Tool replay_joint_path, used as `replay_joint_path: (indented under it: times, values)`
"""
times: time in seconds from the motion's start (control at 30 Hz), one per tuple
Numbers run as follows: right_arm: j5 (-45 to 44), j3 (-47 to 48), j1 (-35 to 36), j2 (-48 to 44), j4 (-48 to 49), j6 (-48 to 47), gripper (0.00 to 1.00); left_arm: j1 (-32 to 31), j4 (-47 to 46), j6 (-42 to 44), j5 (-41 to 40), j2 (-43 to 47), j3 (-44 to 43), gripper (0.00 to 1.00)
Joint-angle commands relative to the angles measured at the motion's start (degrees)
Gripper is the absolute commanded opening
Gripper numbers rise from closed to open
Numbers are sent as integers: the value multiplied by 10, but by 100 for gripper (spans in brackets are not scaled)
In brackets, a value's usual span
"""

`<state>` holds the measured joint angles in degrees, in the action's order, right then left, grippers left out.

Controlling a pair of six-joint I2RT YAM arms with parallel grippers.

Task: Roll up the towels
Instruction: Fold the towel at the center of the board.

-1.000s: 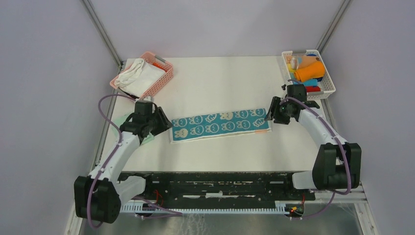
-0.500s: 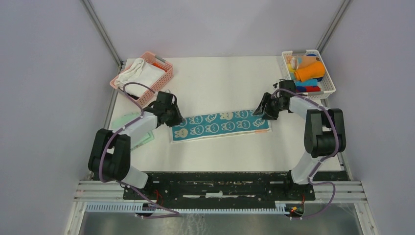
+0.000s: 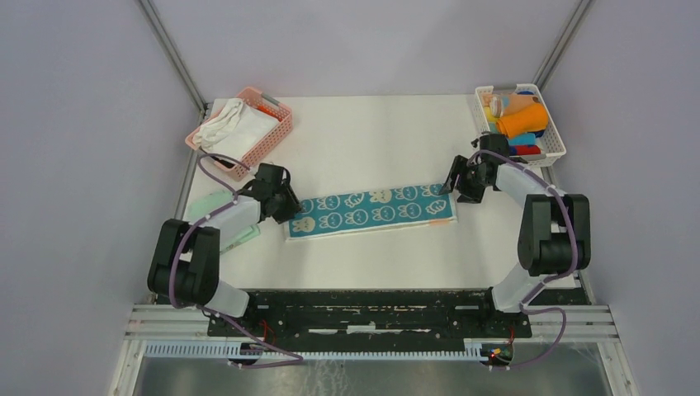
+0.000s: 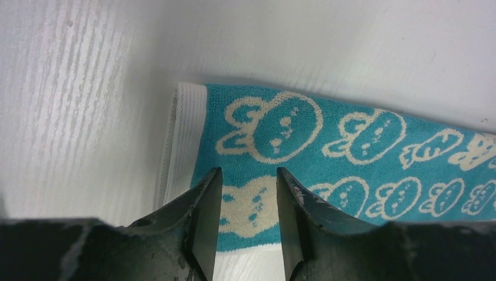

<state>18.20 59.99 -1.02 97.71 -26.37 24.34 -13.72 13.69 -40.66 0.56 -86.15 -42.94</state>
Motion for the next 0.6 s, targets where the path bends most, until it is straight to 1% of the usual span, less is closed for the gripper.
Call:
replay_joint_path:
  times: [0.0,0.07,0.13,0.17,0.33,0.43,0.57]
  values:
    - [-107,30,20,-60,-62,-41,69,-4,38,28,6,70,-18,49]
    - [-129,36,24,-53,-77,-51,68,-4,57,44,-3,97,-26,53]
    - [-142,38,33,-41,-86,-61,68,-4,78,57,-16,122,-32,60]
    - [-152,40,40,-33,-91,-63,66,-4,86,62,-25,133,-35,64]
    - [-184,55,61,11,-114,-74,59,-2,118,81,-74,196,-31,75]
    - [-196,61,70,31,-123,-80,58,-2,126,96,-106,234,-23,79]
    - [-203,66,78,59,-136,-83,55,-1,123,122,-122,281,-9,80]
